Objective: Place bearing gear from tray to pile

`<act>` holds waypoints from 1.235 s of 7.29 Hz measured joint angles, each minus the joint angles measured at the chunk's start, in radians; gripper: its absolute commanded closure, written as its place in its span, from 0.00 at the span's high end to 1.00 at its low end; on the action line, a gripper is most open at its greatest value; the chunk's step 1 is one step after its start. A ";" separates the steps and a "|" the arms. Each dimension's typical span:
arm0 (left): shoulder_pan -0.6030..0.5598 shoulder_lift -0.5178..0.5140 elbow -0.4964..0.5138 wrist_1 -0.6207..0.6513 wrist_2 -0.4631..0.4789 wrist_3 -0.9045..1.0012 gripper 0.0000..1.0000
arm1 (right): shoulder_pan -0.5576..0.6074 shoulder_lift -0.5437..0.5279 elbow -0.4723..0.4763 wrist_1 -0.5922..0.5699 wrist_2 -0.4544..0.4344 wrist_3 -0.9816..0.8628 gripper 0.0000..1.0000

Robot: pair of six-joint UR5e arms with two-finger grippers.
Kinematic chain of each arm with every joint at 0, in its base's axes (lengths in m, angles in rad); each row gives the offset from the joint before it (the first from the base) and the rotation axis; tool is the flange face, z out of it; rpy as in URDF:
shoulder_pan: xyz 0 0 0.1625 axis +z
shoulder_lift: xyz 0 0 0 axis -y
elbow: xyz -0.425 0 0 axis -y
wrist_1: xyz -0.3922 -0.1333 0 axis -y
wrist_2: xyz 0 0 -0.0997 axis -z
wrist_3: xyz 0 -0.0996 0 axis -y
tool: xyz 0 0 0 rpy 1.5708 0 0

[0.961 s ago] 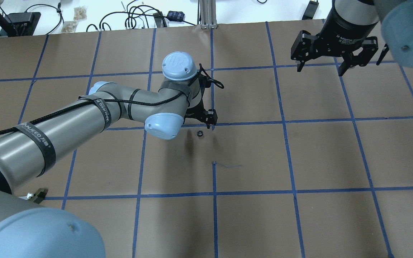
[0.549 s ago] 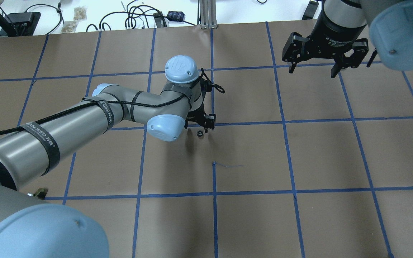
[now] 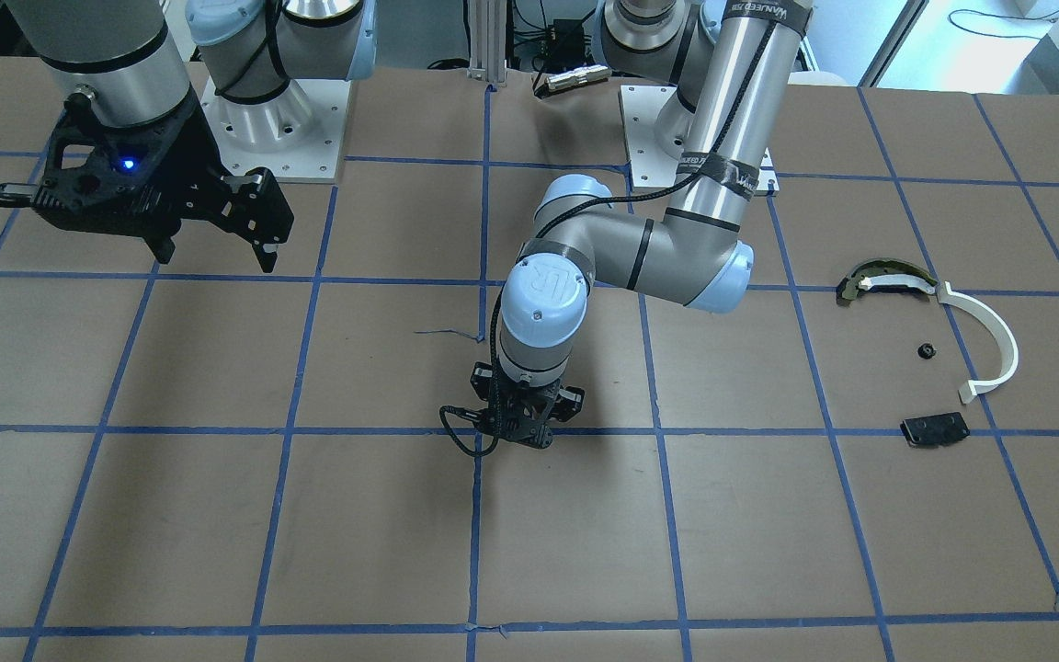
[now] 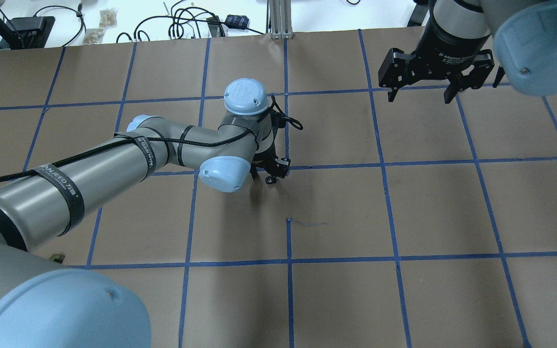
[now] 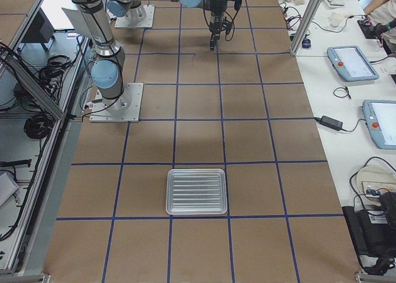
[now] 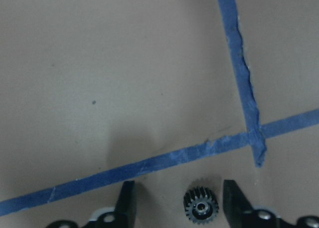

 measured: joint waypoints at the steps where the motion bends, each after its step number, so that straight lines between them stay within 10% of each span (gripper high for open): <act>1: 0.000 0.000 0.001 -0.003 0.000 -0.001 0.00 | 0.000 0.000 0.000 -0.012 -0.001 -0.015 1.00; 6: 0.067 0.049 0.046 -0.084 0.015 0.033 0.00 | 0.000 -0.001 0.004 -0.036 -0.003 -0.021 1.00; 9: 0.361 0.110 0.087 -0.252 0.058 0.322 0.00 | 0.000 -0.001 0.006 -0.039 -0.004 -0.021 1.00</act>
